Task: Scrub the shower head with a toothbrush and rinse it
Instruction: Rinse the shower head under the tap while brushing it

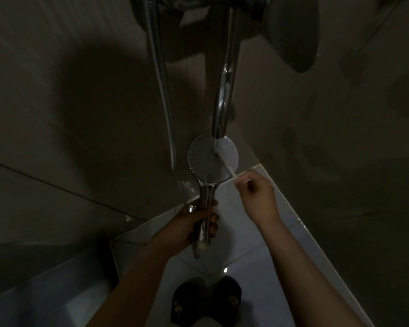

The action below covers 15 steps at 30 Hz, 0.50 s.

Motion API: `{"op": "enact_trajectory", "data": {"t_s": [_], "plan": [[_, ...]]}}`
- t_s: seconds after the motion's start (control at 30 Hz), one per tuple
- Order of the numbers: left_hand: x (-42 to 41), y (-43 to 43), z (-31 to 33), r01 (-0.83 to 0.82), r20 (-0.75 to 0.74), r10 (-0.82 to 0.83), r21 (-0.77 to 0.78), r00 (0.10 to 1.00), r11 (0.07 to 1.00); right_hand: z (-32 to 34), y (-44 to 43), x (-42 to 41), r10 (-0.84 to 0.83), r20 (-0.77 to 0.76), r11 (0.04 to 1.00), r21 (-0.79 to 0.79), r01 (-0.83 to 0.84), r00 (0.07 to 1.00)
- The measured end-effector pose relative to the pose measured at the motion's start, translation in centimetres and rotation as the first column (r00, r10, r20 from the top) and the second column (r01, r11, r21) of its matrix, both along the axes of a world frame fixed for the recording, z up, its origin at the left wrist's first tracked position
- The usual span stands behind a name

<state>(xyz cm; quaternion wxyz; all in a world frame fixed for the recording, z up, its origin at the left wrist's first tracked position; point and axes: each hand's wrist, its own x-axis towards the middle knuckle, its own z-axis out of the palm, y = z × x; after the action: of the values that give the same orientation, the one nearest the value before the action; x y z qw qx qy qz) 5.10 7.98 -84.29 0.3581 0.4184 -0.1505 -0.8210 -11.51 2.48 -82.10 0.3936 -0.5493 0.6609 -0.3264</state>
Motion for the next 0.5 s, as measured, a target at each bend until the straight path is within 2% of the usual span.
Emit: {"op": "enact_trajectory", "data": {"t_s": [0.07, 0.13, 0.3, 0.5], "plan": [[0.0, -0.2, 0.2, 0.009, 0.017, -0.009, 0.001, 1.000, 1.000, -0.1, 1.2, 0.3, 0.121, 0.017, 0.992, 0.020, -0.121, 0.993], [0.1, -0.1, 0.4, 0.006, 0.014, -0.006, 0.006, 1.000, 1.000, -0.2, 1.7, -0.3, 0.117, -0.006, 0.993, 0.036, -0.116, 0.993], [0.1, 0.4, 0.4, -0.030, 0.004, 0.030, 0.006, 1.000, 1.000, 0.4, 1.6, -3.8, -0.236, 0.000, 0.972, 0.013, 0.236, 0.972], [-0.9, 0.0, 0.9, 0.053, 0.019, -0.053, -0.015, 0.998, 0.998, 0.8, 3.0, -4.3, -0.352, -0.012, 0.936, 0.012, 0.352, 0.936]]}}
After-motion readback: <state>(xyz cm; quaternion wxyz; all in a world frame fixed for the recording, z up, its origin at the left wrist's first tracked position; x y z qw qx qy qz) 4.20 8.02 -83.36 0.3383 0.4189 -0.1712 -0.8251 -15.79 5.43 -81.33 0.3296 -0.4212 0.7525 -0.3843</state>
